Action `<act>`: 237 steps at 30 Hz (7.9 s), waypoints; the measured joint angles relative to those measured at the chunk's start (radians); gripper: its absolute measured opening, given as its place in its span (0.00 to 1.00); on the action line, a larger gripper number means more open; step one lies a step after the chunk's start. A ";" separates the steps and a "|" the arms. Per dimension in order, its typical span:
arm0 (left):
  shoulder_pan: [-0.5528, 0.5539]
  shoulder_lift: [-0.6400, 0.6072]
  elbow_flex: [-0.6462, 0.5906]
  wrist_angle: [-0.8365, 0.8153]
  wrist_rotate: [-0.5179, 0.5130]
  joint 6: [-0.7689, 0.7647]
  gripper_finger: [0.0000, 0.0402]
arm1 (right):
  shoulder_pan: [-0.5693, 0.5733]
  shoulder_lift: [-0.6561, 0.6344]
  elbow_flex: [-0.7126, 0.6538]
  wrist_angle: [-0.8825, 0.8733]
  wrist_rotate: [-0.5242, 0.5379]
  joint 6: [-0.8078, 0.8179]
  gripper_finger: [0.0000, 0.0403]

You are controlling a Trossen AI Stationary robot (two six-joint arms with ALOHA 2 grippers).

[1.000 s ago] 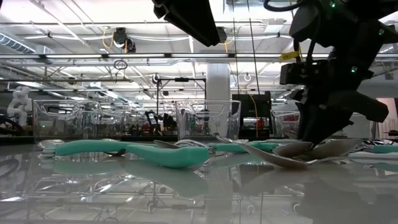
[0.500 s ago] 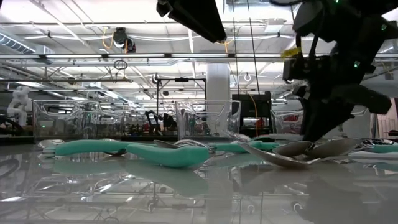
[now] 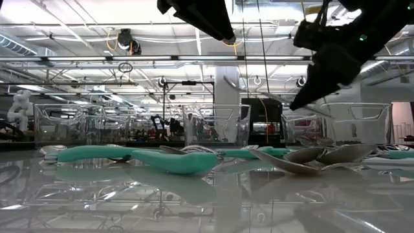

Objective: Sort silverware by color (type)
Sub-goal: Put the white-green spoon into the middle transparent bin

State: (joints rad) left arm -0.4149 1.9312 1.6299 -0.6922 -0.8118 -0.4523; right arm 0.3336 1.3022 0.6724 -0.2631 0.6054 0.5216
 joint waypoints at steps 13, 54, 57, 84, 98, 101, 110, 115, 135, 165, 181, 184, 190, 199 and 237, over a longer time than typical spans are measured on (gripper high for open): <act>-0.001 0.000 0.000 -0.051 -0.001 -0.044 0.29 | -0.014 0.000 0.001 0.318 0.127 -0.089 0.10; 0.007 0.000 0.000 -0.120 0.005 -0.103 0.29 | -0.511 0.237 0.004 1.246 -0.135 -0.297 0.10; 0.018 0.000 0.000 -0.119 0.003 -0.102 0.29 | -0.524 0.255 0.009 1.247 -0.081 -0.295 0.10; 0.094 0.000 0.000 -0.117 0.000 -0.050 0.29 | -0.597 0.560 0.207 1.118 0.074 -0.222 0.10; 0.094 0.000 0.000 -0.118 0.001 -0.050 0.29 | -0.614 0.560 0.206 0.996 0.074 -0.141 0.12; 0.094 0.000 0.000 -0.118 0.001 -0.050 0.29 | -0.614 0.560 0.206 0.965 0.074 -0.139 0.12; 0.093 0.000 0.000 -0.118 0.001 -0.057 0.29 | -0.614 0.559 0.206 0.910 0.074 -0.103 0.12; 0.085 0.000 0.000 -0.118 0.001 -0.066 0.29 | -0.614 0.559 0.206 0.910 0.074 -0.103 0.16; 0.006 0.000 0.000 -0.124 -0.001 -0.082 0.29 | -0.480 0.323 0.205 0.784 0.074 -0.383 0.44; -0.049 0.015 0.000 -0.122 0.071 -0.215 0.29 | 0.251 0.089 0.204 -0.033 -0.055 -0.017 0.43; 0.048 0.109 0.000 -0.084 0.256 -0.256 0.29 | 0.371 0.263 0.205 0.116 -0.084 -0.073 0.43; 0.051 0.109 0.000 -0.064 0.258 -0.284 0.29 | 0.379 0.253 0.205 0.116 -0.085 -0.094 0.43; 0.105 0.109 0.000 -0.068 0.318 -0.241 0.29 | 0.397 0.248 0.205 0.095 -0.086 -0.118 0.43; 0.163 0.164 0.001 -0.064 0.367 -0.165 0.29 | 0.408 0.244 0.205 0.049 -0.085 -0.117 0.43; 0.273 0.279 0.003 -0.056 0.576 -0.152 0.22 | 0.408 0.244 0.205 0.041 -0.084 -0.115 0.43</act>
State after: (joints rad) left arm -0.1415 2.2105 1.6329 -0.7478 -0.2358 -0.6044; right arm 0.7418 1.5463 0.8772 -0.2222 0.5217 0.4068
